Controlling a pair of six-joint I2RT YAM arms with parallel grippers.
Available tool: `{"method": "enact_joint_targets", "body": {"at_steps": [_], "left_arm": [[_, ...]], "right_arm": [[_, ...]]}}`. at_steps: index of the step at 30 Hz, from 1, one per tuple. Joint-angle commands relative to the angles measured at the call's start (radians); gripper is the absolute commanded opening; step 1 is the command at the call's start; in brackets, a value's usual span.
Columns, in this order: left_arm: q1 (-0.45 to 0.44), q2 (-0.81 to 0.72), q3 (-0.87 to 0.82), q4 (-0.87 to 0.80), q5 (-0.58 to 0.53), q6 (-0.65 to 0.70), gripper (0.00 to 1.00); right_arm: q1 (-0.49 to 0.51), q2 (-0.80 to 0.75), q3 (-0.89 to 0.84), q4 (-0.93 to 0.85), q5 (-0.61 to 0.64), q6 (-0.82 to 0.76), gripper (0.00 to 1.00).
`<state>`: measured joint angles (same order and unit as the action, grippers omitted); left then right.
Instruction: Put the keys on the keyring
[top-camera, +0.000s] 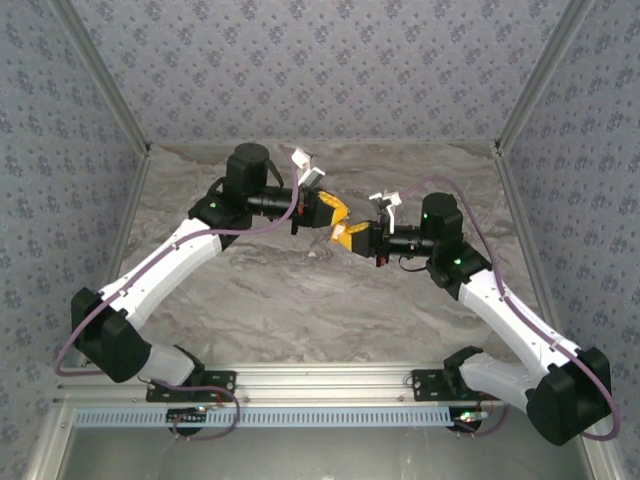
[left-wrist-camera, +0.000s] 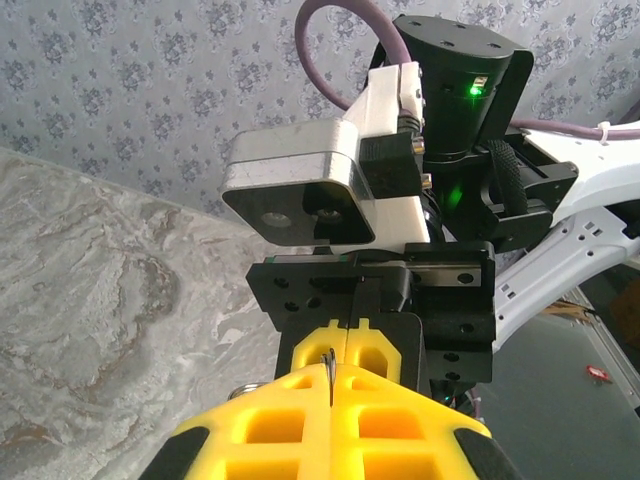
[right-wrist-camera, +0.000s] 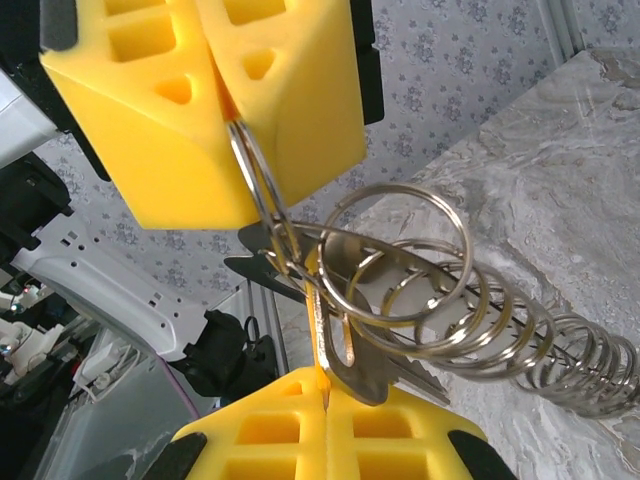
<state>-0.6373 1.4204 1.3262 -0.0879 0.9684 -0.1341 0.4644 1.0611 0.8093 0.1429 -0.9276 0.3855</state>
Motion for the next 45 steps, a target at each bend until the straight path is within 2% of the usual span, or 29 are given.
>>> {"method": "enact_joint_targets", "body": {"at_steps": [1,5,9,17,19,21,27,32,42,45], "left_arm": [[-0.008,-0.043,0.001,0.109,0.007,-0.022,0.00],[-0.007,-0.051,-0.017,0.140,-0.012,-0.039,0.00],[-0.007,-0.074,-0.057,0.208,-0.075,-0.076,0.00],[-0.009,-0.100,-0.170,0.425,-0.133,-0.202,0.00],[-0.010,-0.101,-0.196,0.484,-0.144,-0.237,0.00],[-0.013,-0.101,-0.217,0.538,-0.151,-0.267,0.00],[-0.027,-0.098,-0.246,0.626,-0.162,-0.315,0.00],[-0.038,-0.093,-0.247,0.663,-0.170,-0.335,0.00],[-0.047,-0.087,-0.234,0.689,-0.166,-0.360,0.00],[-0.050,-0.081,-0.223,0.690,-0.161,-0.363,0.00]], "right_arm": [[0.006,-0.003,0.005,-0.044,0.008,-0.014,0.00],[-0.010,-0.023,-0.001,-0.074,0.019,-0.016,0.02],[-0.066,-0.083,-0.030,-0.135,0.024,-0.028,0.24],[-0.267,-0.236,-0.126,-0.092,-0.018,0.074,0.28],[-0.291,-0.245,-0.128,-0.032,-0.006,0.133,0.42],[-0.295,-0.243,-0.112,0.004,0.015,0.164,0.50],[-0.273,-0.212,-0.040,0.129,0.069,0.236,0.56],[-0.226,-0.155,0.004,0.185,0.070,0.264,0.65],[-0.177,-0.090,-0.001,0.277,0.044,0.276,0.68],[-0.159,-0.077,0.002,0.299,0.035,0.281,0.73]]}}
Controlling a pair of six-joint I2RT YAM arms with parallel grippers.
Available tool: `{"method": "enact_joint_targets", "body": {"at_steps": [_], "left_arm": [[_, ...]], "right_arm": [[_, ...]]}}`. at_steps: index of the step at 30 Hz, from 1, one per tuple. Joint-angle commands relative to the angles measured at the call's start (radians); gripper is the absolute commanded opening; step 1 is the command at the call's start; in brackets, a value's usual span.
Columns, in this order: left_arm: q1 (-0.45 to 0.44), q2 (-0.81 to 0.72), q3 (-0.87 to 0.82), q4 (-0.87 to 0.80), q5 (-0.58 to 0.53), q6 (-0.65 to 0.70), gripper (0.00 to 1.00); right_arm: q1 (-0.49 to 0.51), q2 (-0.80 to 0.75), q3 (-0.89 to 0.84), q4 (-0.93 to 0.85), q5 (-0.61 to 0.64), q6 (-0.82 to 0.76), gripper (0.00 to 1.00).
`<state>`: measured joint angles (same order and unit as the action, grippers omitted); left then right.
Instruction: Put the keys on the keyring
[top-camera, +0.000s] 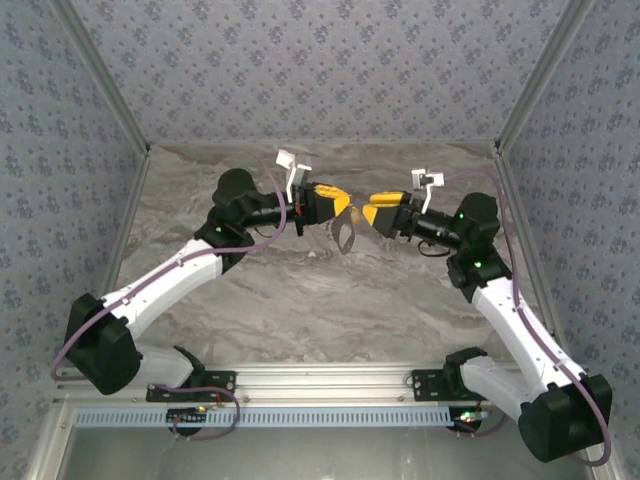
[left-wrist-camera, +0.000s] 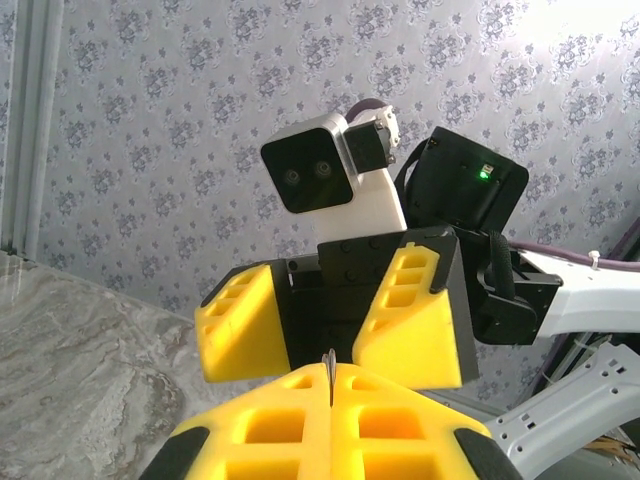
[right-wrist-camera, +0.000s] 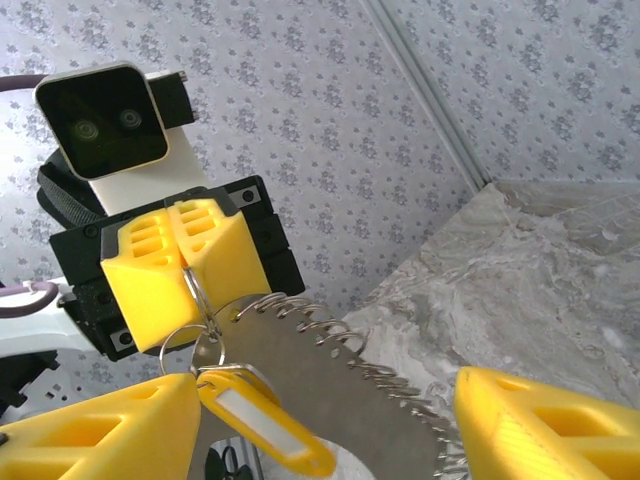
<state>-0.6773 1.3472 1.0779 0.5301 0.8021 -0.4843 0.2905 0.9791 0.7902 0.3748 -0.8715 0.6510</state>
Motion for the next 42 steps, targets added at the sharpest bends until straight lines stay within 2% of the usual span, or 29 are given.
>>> {"method": "enact_joint_targets", "body": {"at_steps": [1,6,9,12,17,20,22,30,34,37,40,42], "left_arm": [[-0.012,-0.005,0.030,0.071,0.009,-0.014,0.00],[-0.015,0.008,0.043,0.086,0.014,-0.030,0.00],[-0.016,0.015,0.050,0.100,0.014,-0.040,0.00],[-0.016,0.020,0.056,0.099,0.018,-0.042,0.00],[-0.016,0.022,0.063,0.097,0.016,-0.042,0.00],[-0.017,0.022,0.065,0.097,0.016,-0.041,0.00],[-0.016,0.024,0.066,0.096,0.015,-0.040,0.00],[-0.018,0.029,0.068,0.105,0.009,-0.045,0.00],[-0.018,0.029,0.067,0.102,0.006,-0.042,0.00],[-0.018,0.027,0.067,0.099,0.008,-0.040,0.00],[-0.017,0.025,0.066,0.093,0.005,-0.034,0.00],[-0.017,0.023,0.066,0.090,0.005,-0.033,0.00]], "right_arm": [[0.021,0.013,0.024,0.074,-0.027,0.017,0.74],[0.056,0.040,0.030,0.090,-0.046,0.012,0.73],[0.063,0.045,0.024,0.093,-0.050,0.008,0.66],[0.065,0.044,0.022,0.093,-0.055,0.007,0.52],[0.063,0.040,0.012,0.095,-0.067,0.010,0.20],[0.066,0.044,0.007,0.107,-0.067,0.017,0.05],[0.070,0.049,0.007,0.110,-0.067,0.019,0.00],[0.125,0.099,0.031,0.100,-0.061,0.021,0.00],[0.114,0.081,0.014,0.053,-0.074,0.010,0.00],[0.068,0.044,-0.010,0.028,-0.075,0.006,0.08],[0.011,-0.003,-0.036,0.019,-0.081,0.023,0.25],[-0.029,-0.039,-0.048,0.018,-0.091,0.040,0.32]]}}
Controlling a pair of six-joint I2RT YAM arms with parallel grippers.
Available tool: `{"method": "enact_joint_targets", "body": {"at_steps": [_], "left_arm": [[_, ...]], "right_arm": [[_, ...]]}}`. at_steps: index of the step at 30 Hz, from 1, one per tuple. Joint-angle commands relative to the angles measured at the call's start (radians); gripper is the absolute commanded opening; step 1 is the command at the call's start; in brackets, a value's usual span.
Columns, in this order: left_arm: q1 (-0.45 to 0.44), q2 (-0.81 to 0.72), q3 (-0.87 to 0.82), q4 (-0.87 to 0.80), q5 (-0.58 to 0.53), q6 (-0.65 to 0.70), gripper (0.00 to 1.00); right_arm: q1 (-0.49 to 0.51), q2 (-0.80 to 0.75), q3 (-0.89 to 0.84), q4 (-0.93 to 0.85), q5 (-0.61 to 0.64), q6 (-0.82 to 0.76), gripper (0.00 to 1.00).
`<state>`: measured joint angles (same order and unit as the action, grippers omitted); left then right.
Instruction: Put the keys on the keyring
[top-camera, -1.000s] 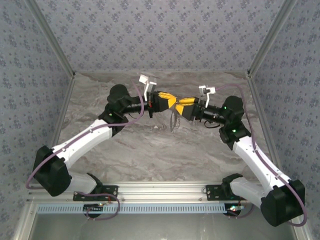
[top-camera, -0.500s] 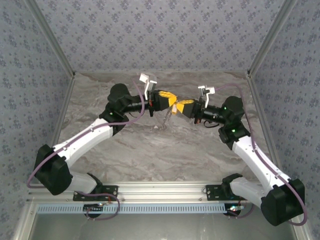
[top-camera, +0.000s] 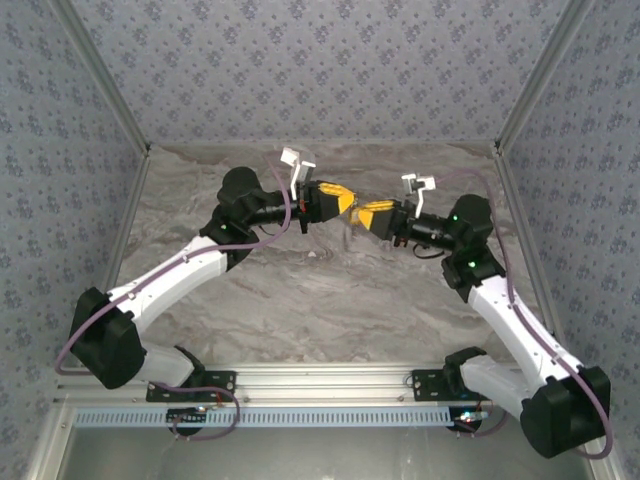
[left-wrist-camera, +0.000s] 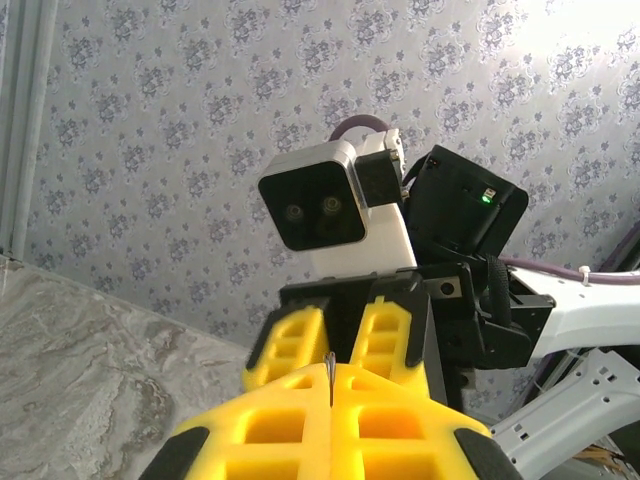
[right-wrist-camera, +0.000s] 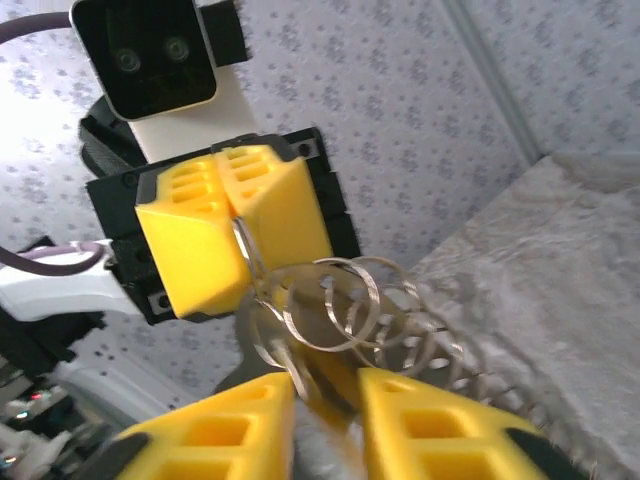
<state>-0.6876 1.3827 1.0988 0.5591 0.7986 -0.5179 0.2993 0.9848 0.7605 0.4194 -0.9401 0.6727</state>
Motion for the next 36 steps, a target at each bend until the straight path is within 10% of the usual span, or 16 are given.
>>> {"method": "enact_joint_targets", "body": {"at_steps": [1,10,20,36], "left_arm": [[-0.006,-0.013,0.046,0.061,0.008,0.002,0.00],[-0.007,-0.014,0.045,0.066,0.013,-0.002,0.00],[-0.007,-0.016,0.046,0.069,0.020,-0.007,0.00],[-0.009,-0.015,0.050,0.068,0.028,-0.007,0.00]], "right_arm": [[-0.054,-0.057,-0.022,-0.029,-0.031,0.023,0.33],[-0.173,-0.103,0.012,0.058,-0.013,0.130,0.37],[-0.069,-0.025,0.078,0.122,0.032,0.147,0.49],[0.050,0.043,0.114,0.107,0.078,0.092,0.39]]}}
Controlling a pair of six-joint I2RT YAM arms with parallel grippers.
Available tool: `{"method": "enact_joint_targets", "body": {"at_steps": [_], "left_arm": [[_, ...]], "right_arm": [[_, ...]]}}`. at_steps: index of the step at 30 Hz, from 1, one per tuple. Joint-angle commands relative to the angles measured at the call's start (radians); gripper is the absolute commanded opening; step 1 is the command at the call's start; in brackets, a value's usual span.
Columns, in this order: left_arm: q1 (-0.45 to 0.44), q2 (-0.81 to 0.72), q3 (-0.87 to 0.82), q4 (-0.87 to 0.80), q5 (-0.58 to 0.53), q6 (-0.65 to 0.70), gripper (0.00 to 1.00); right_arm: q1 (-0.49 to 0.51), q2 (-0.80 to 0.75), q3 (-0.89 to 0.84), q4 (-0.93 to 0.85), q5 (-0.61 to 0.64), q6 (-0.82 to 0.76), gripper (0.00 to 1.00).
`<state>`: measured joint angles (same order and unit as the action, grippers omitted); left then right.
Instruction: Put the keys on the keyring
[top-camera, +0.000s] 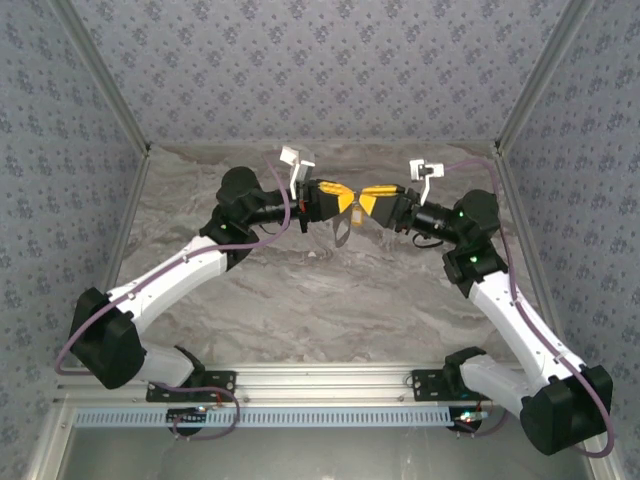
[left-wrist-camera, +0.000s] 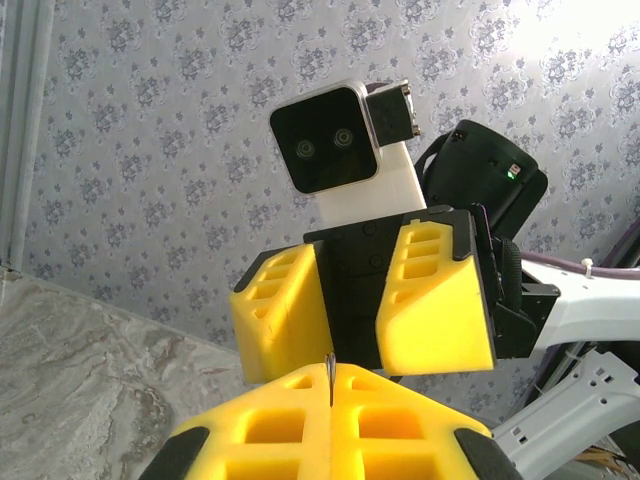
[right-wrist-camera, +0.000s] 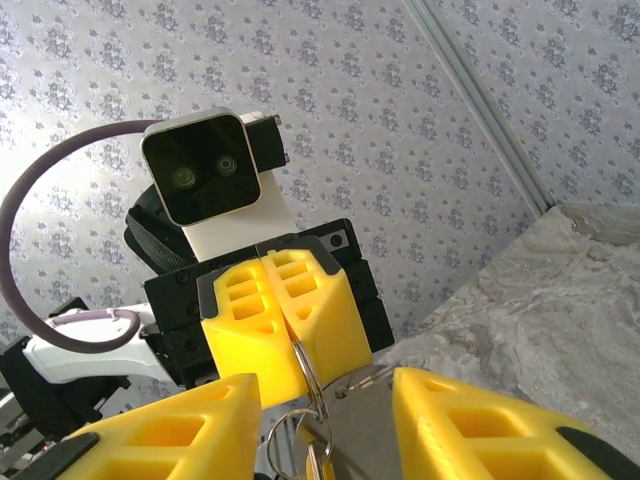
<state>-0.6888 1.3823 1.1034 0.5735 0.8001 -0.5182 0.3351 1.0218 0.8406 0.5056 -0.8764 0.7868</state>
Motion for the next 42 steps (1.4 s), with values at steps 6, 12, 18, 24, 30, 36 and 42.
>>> {"method": "enact_joint_targets", "body": {"at_steps": [6,12,18,24,30,36,42], "left_arm": [[-0.008,-0.020,0.046,0.054,0.030,-0.008,0.00],[-0.009,-0.020,0.044,0.054,0.031,-0.006,0.00],[-0.010,-0.017,0.043,0.057,0.020,-0.008,0.00],[-0.007,-0.041,0.062,-0.057,-0.015,0.056,0.15],[0.025,-0.101,0.104,-0.293,-0.032,0.200,0.41],[0.070,-0.096,0.169,-0.475,0.004,0.299,0.48],[0.087,-0.045,0.273,-0.680,0.064,0.426,0.48]], "right_arm": [[0.027,0.022,0.032,0.022,0.020,-0.033,0.19],[0.037,0.032,0.032,0.026,0.023,-0.034,0.20],[0.042,0.035,0.035,0.022,0.018,-0.038,0.00],[0.010,0.012,0.048,-0.117,-0.025,-0.105,0.00],[-0.058,-0.023,0.128,-0.489,-0.037,-0.357,0.00],[-0.059,0.008,0.244,-0.790,0.012,-0.596,0.00],[-0.036,0.060,0.382,-1.002,0.043,-0.750,0.00]]}}
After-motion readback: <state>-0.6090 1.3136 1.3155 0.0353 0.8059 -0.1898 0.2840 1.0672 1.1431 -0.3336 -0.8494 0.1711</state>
